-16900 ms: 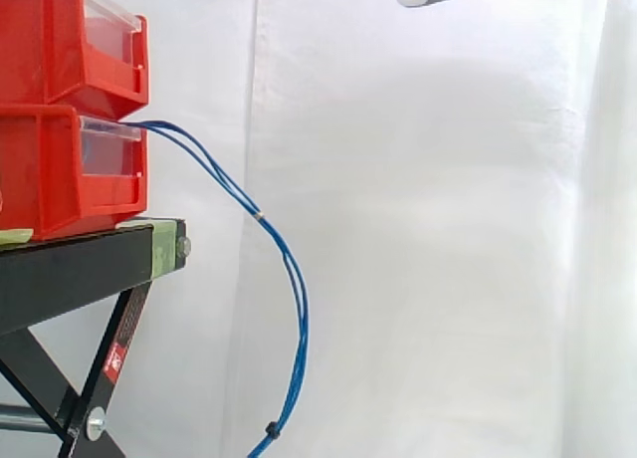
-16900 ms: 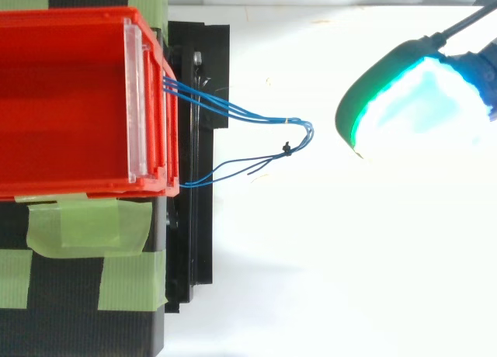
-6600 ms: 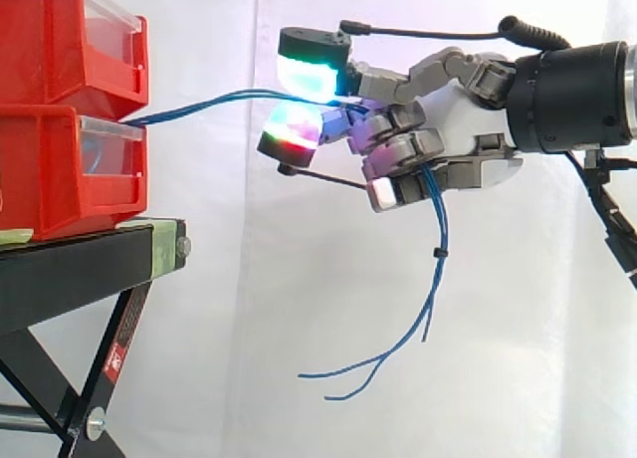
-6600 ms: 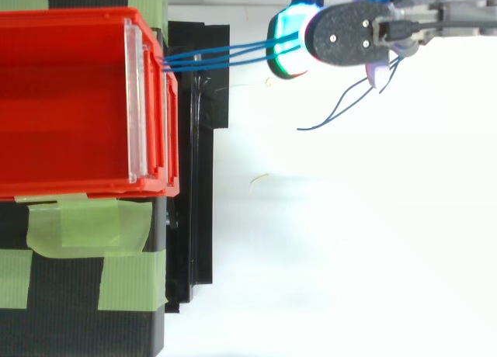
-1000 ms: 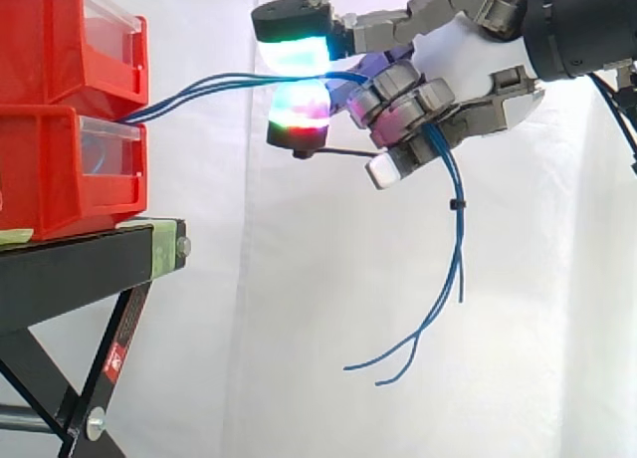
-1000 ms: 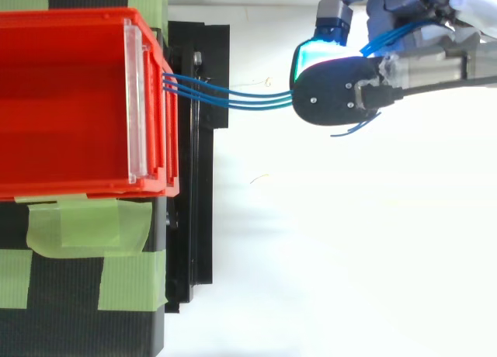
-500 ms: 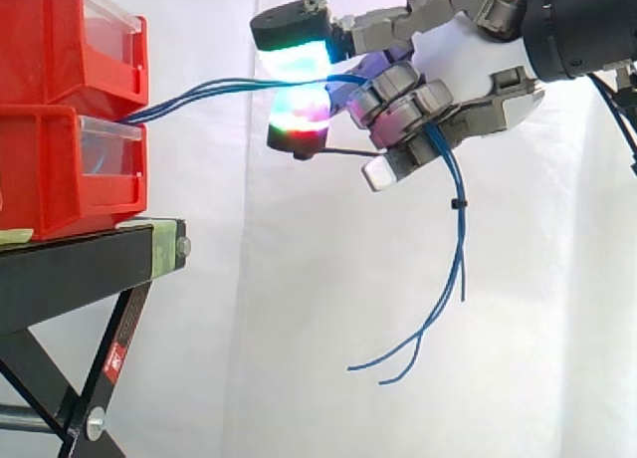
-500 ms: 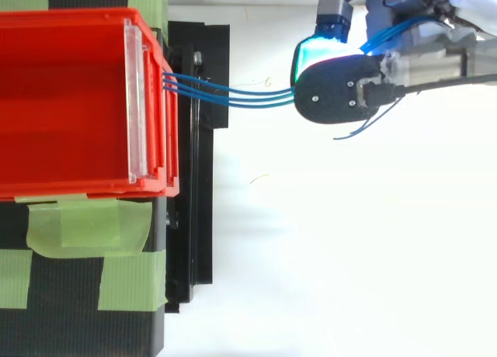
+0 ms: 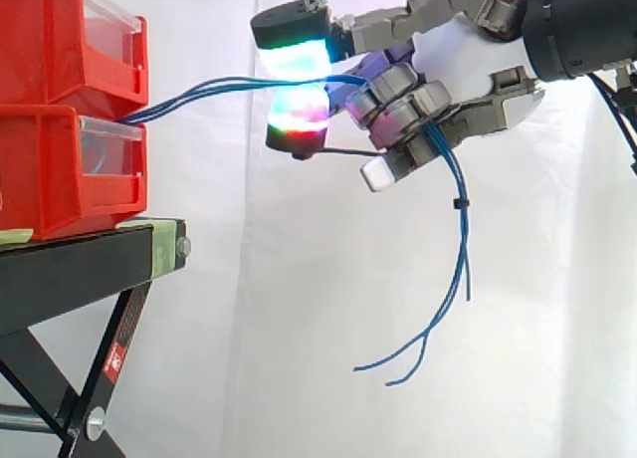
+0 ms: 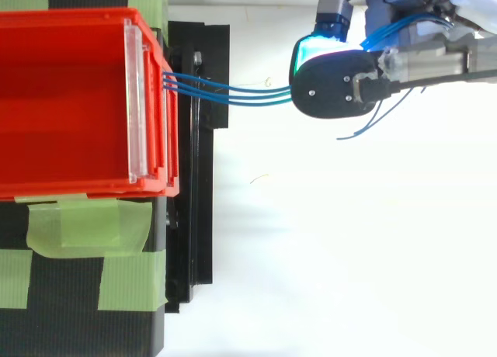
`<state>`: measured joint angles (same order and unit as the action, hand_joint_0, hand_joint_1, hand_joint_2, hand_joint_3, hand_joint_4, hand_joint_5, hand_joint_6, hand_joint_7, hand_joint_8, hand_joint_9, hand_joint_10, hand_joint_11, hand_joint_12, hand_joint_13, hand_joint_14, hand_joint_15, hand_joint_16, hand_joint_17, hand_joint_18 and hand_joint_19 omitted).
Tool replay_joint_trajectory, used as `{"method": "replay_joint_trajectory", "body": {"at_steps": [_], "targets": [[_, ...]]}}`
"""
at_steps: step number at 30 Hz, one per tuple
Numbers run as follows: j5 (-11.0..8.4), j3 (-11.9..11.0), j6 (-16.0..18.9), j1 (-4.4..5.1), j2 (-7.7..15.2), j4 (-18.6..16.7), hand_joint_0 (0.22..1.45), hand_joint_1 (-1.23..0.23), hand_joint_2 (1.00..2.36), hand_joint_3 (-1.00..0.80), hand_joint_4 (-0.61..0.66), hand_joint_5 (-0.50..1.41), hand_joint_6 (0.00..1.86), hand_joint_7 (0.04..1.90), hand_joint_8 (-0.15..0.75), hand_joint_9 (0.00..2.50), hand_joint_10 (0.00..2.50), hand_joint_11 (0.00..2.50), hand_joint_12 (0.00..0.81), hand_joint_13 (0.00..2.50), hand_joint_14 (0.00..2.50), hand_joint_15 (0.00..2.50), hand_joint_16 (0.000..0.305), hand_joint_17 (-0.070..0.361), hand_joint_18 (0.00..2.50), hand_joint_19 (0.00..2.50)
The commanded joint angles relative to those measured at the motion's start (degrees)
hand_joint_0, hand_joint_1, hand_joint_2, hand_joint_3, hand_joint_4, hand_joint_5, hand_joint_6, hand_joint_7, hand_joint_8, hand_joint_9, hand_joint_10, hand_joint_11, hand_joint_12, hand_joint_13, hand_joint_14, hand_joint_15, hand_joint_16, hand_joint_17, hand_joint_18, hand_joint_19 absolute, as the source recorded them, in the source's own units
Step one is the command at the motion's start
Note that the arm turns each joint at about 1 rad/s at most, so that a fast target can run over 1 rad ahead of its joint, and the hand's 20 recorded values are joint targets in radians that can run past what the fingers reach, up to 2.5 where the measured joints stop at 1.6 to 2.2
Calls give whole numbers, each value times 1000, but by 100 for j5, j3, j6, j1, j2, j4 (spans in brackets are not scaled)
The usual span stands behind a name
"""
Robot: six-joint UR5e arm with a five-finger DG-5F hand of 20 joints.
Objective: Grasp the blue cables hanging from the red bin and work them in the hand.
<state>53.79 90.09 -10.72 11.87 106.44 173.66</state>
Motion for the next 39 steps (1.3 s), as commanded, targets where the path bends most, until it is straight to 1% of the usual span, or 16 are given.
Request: {"method": "replay_joint_trajectory", "body": {"at_steps": [1, 3, 4, 6, 8, 9, 10, 11, 12, 16, 19, 20, 22, 24, 28, 39], "targets": [[0, 0, 0, -9, -1, -8, 1059, -616, 1008, 79, 227, 46, 809, 1108, 394, 468, 2500, 2500, 522, 890, 2500, 1647, 57, 128, 988, 594], [0, 0, 0, -9, -1, -8, 1009, -589, 1457, 203, 217, 62, 957, 1075, 380, 464, 2500, 2500, 478, 855, 2500, 1578, 55, 123, 877, 474], [0, 0, 0, -9, -1, -8, 1020, -577, 1478, 253, 202, 68, 959, 1081, 376, 459, 2500, 2500, 465, 848, 2500, 1570, 55, 123, 849, 501], [0, 0, 0, -9, -1, -8, 1028, -599, 1419, 205, 194, 63, 934, 1085, 377, 458, 2500, 2500, 485, 862, 2500, 1593, 54, 123, 866, 483], [0, 0, 0, -9, -1, -8, 1061, -657, 1012, -70, 203, 63, 725, 1116, 382, 427, 2500, 2500, 504, 865, 2500, 1719, 55, 123, 977, 645], [0, 0, 0, -9, -1, -26, 1019, -643, 1018, -341, 202, 77, 629, 1152, 380, 413, 2500, 2500, 505, 849, 2500, 1738, 53, 120, 1002, 755], [0, 0, 0, -9, -1, -26, 1029, -637, 1019, -347, 197, 84, 597, 1148, 376, 409, 2500, 2500, 504, 845, 2500, 1691, 53, 118, 987, 713], [0, 0, 0, -9, -1, -26, 1068, -636, 1016, -94, 192, 94, 581, 1164, 376, 410, 2500, 2500, 494, 833, 2500, 1669, 53, 119, 930, 630], [0, 0, 0, -9, -1, -26, 1066, -633, 1168, 211, 189, 107, 704, 1116, 379, 423, 2500, 2468, 493, 850, 2500, 1605, 55, 124, 897, 472], [0, 0, 0, -18, 8, -26, 911, -639, 1534, 141, 210, 69, 874, 1049, 387, 449, 2500, 2467, 512, 904, 2500, 1661, 61, 137, 999, 468], [0, 0, 0, -18, -1, -26, 883, -708, 1309, 117, 234, 50, 797, 1056, 420, 452, 2500, 2500, 541, 922, 2500, 1725, 67, 151, 1104, 474], [0, 0, 0, -18, 8, -26, 875, -707, 1354, 106, 239, 59, 775, 1061, 423, 454, 2500, 2500, 542, 914, 2500, 1753, 67, 151, 1093, 510], [0, 0, 0, -18, -1, -26, 769, -595, 1866, 70, 232, 61, 816, 1073, 429, 456, 2500, 2500, 550, 909, 2500, 1809, 67, 150, 1073, 492], [0, 0, 0, -18, -1, -26, 736, -569, 2009, 59, 231, 50, 856, 1067, 429, 398, 2500, 2500, 555, 853, 2500, 1753, 66, 149, 1026, 495], [44, 0, 0, -27, -1, -26, 887, -756, 1028, -12, 274, -13, 790, 1085, 454, 261, 2500, 2500, 567, 735, 2500, 1787, 72, 162, 956, 488], [61, 0, 0, -36, 8, -26, 899, -756, 1012, -186, 250, -42, 794, 1122, 446, 177, 2500, 2500, 565, 629, 2500, 1941, 62, 140, 852, 715]]}}
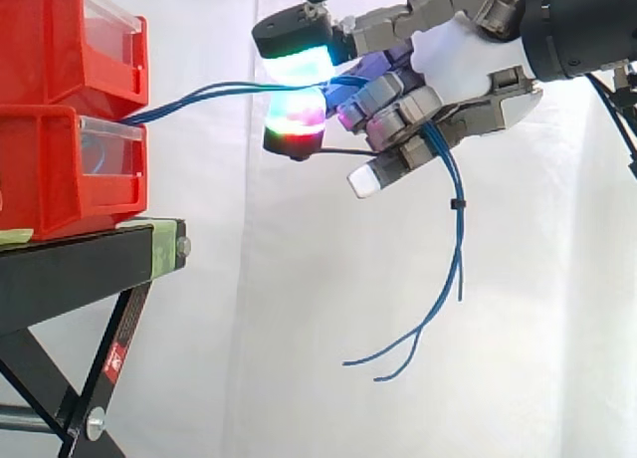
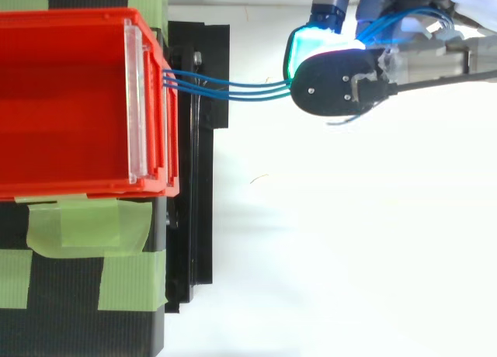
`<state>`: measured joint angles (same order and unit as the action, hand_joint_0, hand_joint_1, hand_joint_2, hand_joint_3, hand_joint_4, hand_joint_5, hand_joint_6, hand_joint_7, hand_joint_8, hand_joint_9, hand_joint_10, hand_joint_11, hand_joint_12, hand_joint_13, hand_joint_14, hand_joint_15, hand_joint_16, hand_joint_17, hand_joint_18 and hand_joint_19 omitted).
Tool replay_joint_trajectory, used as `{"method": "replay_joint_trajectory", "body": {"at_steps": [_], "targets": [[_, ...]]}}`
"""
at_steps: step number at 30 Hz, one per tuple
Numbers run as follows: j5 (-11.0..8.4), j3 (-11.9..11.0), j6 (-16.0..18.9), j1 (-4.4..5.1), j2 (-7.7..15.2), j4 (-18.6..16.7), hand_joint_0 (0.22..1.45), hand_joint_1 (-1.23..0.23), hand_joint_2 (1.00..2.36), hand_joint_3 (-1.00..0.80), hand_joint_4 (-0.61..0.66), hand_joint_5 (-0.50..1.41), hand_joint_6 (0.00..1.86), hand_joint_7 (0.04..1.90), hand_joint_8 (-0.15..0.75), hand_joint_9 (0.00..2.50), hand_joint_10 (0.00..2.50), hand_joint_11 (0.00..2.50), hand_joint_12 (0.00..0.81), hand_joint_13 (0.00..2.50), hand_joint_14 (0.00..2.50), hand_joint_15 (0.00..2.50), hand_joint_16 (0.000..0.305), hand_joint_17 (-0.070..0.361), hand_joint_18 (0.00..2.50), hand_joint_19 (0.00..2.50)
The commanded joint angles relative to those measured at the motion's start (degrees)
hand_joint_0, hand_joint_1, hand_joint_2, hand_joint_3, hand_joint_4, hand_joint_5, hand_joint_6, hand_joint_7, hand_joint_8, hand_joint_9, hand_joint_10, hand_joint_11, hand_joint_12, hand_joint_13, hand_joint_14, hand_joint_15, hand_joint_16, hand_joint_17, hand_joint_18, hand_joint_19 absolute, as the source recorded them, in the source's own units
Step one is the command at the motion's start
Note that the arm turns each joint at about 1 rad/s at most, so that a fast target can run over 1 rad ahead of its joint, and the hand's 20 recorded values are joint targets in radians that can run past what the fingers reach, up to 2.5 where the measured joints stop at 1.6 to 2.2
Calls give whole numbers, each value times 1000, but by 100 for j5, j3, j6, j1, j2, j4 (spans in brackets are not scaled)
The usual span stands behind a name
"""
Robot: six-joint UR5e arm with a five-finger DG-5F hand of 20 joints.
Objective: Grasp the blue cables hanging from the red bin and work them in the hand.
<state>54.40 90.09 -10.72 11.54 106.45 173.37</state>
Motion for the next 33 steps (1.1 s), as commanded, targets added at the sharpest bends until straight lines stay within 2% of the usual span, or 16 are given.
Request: {"method": "replay_joint_trajectory", "body": {"at_steps": [1, 5, 9, 13, 16, 17, 21, 25, 29, 33], "targets": [[1, 0, 0, -3, -2, 13, 894, -761, 1013, -231, 250, -46, 789, 1132, 441, 163, 2500, 2500, 561, 611, 2500, 1934, 61, 138, 833, 749], [27, 0, 0, -3, -2, 30, 851, -757, 1016, -427, 223, -58, 744, 1181, 425, 122, 2500, 2500, 549, 550, 2500, 1985, 53, 120, 774, 945], [27, 0, -35, -3, -2, 4, 828, -761, 1012, -627, 230, -62, 758, 1163, 428, 114, 2500, 2500, 547, 540, 2500, 1973, 54, 122, 767, 934], [27, 0, -79, -3, -2, -31, 823, -764, 1012, -655, 234, -63, 760, 1168, 425, 111, 2500, 2500, 543, 546, 2500, 1956, 54, 122, 764, 915], [27, 0, -97, -3, 7, -31, 864, -755, 1016, -507, 235, -56, 788, 1149, 425, 136, 2500, 2500, 548, 560, 2500, 1961, 53, 120, 777, 921], [27, 0, -105, -3, 7, -31, 868, -752, 1015, -517, 234, -54, 792, 1154, 425, 139, 2500, 2500, 543, 567, 2500, 1948, 53, 120, 786, 899], [27, 0, -105, -11, -2, -31, 812, -719, 1008, -769, 238, -40, 817, 1142, 426, 157, 2500, 2500, 543, 582, 2500, 1915, 55, 123, 790, 823], [27, 0, -132, -3, -2, -31, 772, -690, 1005, -871, 249, -5, 803, 1155, 433, 214, 2500, 2500, 549, 624, 2500, 1907, 56, 126, 809, 766], [9, 0, -299, -3, 7, -31, 747, -665, 1001, -961, 260, 18, 813, 1150, 439, 254, 2500, 2500, 551, 669, 2500, 1880, 58, 131, 837, 707], [1, 0, -378, -3, 7, -31, 744, -657, 1001, -984, 266, 56, 809, 1155, 442, 332, 2500, 2500, 553, 740, 2500, 1870, 58, 130, 900, 708]]}}
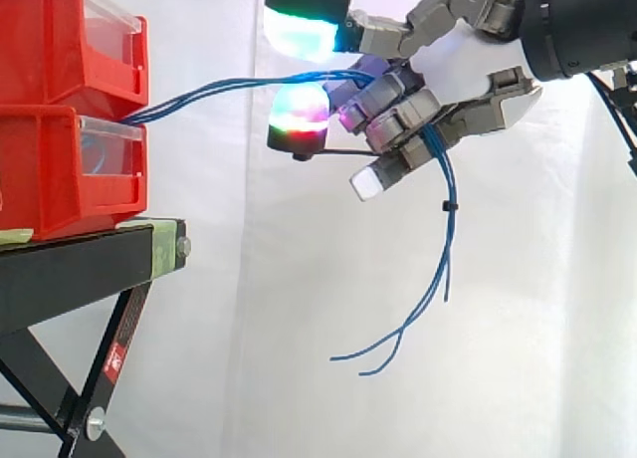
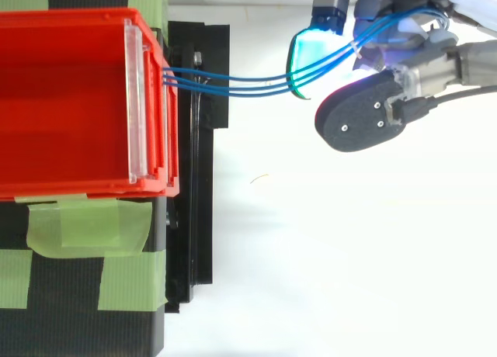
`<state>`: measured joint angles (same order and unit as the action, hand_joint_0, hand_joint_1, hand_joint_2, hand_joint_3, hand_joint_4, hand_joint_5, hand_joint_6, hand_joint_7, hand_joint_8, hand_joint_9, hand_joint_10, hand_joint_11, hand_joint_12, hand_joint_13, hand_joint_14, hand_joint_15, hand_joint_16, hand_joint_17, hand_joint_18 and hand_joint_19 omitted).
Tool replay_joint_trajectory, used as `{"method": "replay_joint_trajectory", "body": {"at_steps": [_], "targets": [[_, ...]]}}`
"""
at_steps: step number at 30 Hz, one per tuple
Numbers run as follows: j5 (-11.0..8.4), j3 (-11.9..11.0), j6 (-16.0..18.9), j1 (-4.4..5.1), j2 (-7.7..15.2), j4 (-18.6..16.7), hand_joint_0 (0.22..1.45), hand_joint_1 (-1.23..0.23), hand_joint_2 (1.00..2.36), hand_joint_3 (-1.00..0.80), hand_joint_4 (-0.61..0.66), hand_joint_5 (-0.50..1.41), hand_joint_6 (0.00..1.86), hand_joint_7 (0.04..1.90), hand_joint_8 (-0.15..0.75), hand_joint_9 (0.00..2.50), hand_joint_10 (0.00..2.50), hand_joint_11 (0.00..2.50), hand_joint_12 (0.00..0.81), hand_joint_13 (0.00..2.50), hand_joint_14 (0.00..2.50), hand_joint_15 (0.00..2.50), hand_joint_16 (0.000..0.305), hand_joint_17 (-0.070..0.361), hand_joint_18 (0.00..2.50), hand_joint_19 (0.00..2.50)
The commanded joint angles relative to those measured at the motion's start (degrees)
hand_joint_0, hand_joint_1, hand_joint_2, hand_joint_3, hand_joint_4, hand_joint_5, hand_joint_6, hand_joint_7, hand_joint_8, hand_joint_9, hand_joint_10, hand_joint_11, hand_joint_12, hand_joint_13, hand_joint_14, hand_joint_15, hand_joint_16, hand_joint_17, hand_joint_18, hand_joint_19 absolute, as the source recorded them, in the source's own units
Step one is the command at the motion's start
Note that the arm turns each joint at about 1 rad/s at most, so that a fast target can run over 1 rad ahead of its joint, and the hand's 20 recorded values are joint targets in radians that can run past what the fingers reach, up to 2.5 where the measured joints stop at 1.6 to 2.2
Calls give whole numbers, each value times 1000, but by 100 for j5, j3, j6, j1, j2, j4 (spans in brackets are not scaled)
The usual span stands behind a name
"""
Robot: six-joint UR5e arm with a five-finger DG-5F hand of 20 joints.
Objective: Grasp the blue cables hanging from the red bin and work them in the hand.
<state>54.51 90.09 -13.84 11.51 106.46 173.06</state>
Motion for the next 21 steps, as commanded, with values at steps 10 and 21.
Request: {"method": "replay_joint_trajectory", "body": {"at_steps": [10, 21], "targets": [[-63, 0, -75, -9, -2, 0, 835, -651, 1006, -836, 232, 129, 846, 1160, 432, 491, 2500, 2500, 549, 857, 2500, 1885, 52, 117, 1019, 871], [-564, 0, -304, -9, 6, 0, 788, -627, 1001, -963, 235, 141, 840, 1165, 439, 517, 2500, 2500, 555, 888, 2500, 1876, 55, 124, 1047, 816]]}}
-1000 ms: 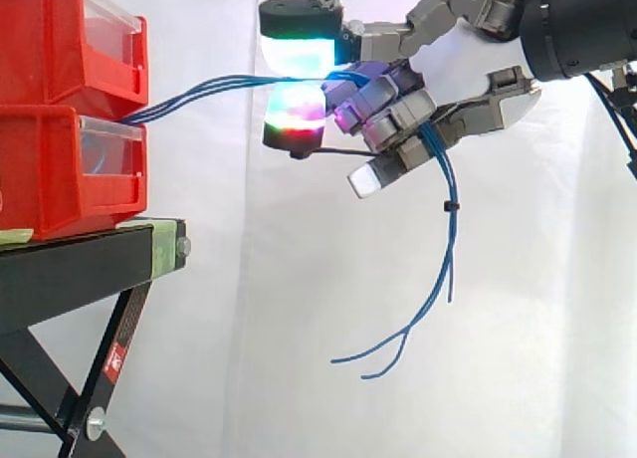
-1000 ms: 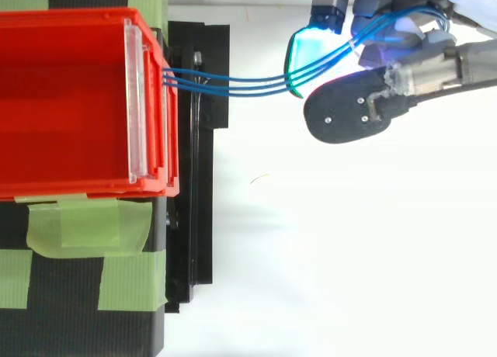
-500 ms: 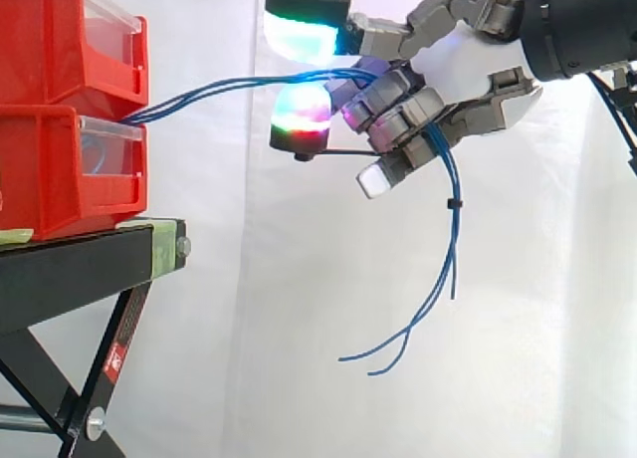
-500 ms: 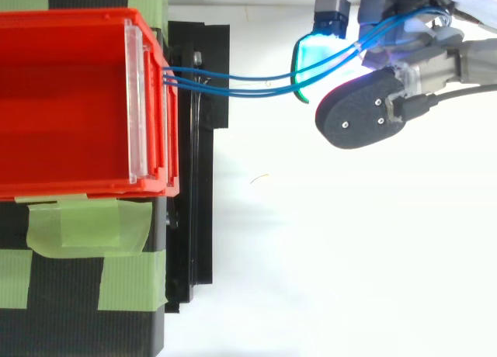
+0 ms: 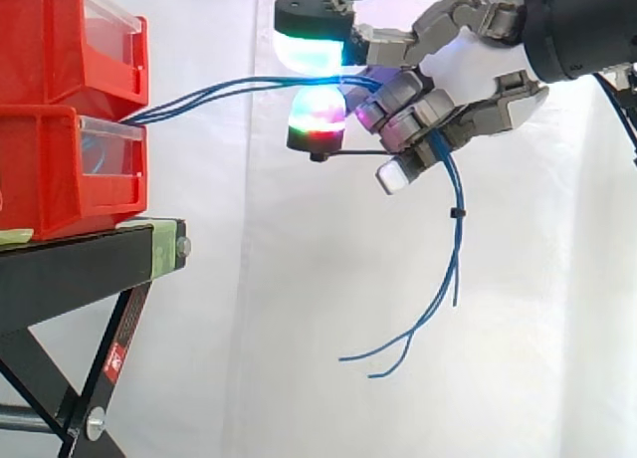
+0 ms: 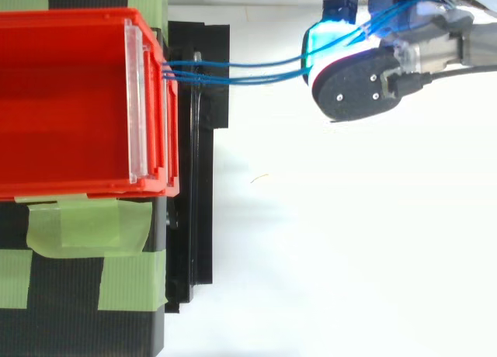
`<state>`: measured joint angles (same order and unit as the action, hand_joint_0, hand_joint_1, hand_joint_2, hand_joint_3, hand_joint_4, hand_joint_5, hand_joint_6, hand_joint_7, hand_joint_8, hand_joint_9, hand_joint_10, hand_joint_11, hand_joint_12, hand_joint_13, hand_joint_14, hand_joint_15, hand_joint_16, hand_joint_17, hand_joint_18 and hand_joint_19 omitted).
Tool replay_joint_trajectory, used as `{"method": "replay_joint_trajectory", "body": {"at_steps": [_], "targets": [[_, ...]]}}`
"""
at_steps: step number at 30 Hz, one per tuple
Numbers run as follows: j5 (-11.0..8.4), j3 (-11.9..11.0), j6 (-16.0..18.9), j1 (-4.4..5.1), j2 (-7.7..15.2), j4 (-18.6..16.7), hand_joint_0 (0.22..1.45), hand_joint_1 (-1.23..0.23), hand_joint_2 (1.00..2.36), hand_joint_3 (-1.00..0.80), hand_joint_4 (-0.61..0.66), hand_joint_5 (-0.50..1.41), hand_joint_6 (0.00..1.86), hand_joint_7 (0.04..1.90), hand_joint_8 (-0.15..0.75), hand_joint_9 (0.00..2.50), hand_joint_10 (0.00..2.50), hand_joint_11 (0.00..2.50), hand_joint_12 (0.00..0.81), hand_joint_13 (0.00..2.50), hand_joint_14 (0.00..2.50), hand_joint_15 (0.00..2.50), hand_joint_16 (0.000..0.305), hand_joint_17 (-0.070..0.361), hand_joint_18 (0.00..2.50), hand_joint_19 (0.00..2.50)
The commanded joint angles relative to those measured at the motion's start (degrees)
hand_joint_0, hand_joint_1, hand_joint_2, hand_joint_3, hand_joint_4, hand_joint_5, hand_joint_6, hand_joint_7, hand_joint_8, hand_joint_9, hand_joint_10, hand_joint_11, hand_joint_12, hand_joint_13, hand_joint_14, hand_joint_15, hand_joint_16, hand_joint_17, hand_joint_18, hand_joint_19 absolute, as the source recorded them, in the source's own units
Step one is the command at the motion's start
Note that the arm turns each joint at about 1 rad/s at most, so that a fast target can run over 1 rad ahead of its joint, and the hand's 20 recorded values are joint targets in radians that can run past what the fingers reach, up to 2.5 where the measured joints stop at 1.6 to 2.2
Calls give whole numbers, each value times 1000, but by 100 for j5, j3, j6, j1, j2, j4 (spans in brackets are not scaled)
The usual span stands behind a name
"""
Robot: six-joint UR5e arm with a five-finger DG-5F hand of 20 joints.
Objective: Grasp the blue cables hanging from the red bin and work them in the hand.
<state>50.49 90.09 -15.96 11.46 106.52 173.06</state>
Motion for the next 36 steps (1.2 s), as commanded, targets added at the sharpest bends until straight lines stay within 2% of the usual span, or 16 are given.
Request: {"method": "replay_joint_trajectory", "body": {"at_steps": [1, 12, 18, 24, 28, 33, 36], "targets": [[-188, 0, -101, -3, 1, 0, 784, -624, 1000, -973, 235, 142, 841, 1165, 440, 519, 2500, 2500, 555, 891, 2500, 1876, 55, 124, 1048, 814], [-540, 0, -391, -3, 9, -229, 776, -611, 1000, -988, 234, 158, 822, 1183, 444, 550, 2500, 2500, 558, 914, 2500, 1865, 55, 124, 1064, 797], [-610, 0, -487, -3, 18, -308, 809, -616, 1004, -905, 229, 160, 830, 1171, 442, 558, 2500, 2500, 558, 918, 2500, 1868, 54, 121, 1066, 814], [-821, 0, -663, -3, 18, -360, 861, -618, 1010, -758, 226, 162, 832, 1179, 439, 566, 2500, 2500, 550, 914, 2500, 1867, 52, 117, 1066, 857], [-883, 0, -672, -3, 18, -378, 892, -613, 1013, -663, 223, 164, 836, 1172, 442, 574, 2500, 2500, 553, 924, 2500, 1887, 52, 117, 1075, 857], [-883, 0, -672, -3, 9, -483, 898, -600, 1020, -369, 226, 167, 830, 1165, 443, 581, 2500, 2500, 561, 937, 2500, 1875, 52, 118, 1078, 861], [-883, 0, -672, 6, 18, -501, 901, -581, 1021, -235, 242, 183, 722, 1191, 444, 589, 2500, 2500, 565, 953, 2500, 1881, 55, 124, 1097, 780]]}}
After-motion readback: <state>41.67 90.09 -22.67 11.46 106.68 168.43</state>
